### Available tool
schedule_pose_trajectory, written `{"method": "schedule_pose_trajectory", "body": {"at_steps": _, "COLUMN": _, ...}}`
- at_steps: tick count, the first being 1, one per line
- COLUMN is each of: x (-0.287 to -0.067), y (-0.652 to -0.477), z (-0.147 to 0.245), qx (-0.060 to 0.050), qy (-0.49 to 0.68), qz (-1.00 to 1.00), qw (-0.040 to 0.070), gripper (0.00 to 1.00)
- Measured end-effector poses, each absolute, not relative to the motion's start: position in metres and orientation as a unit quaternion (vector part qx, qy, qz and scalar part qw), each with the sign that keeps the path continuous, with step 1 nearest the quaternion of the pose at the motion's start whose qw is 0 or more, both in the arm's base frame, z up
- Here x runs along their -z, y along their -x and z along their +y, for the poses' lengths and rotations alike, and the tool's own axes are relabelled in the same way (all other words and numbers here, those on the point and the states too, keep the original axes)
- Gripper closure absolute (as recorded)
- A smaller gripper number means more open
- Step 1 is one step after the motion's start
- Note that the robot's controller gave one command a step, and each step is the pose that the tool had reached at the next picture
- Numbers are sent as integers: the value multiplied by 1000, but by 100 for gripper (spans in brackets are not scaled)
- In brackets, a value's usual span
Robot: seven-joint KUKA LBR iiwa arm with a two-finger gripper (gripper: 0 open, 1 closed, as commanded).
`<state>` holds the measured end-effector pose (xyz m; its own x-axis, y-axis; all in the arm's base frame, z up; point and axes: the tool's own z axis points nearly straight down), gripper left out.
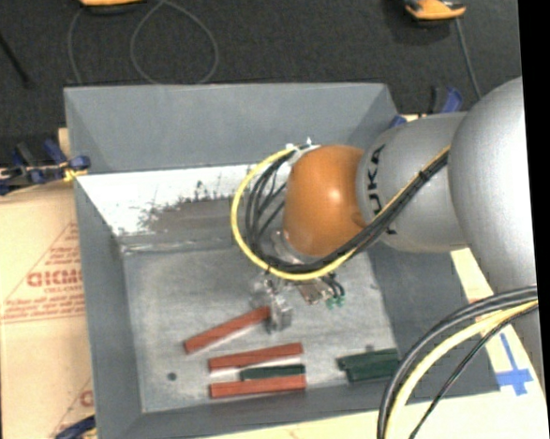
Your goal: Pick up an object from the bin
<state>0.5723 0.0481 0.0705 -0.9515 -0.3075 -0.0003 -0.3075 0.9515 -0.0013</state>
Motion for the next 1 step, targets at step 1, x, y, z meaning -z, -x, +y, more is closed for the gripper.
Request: {"method": "schedule_pose_trajectory", "body": {"at_steps": 1, "x": -71, "y": -580, "z": 103, "qx": -2, "qy": 160, "qz": 987, "qw": 3, "gripper": 100}}
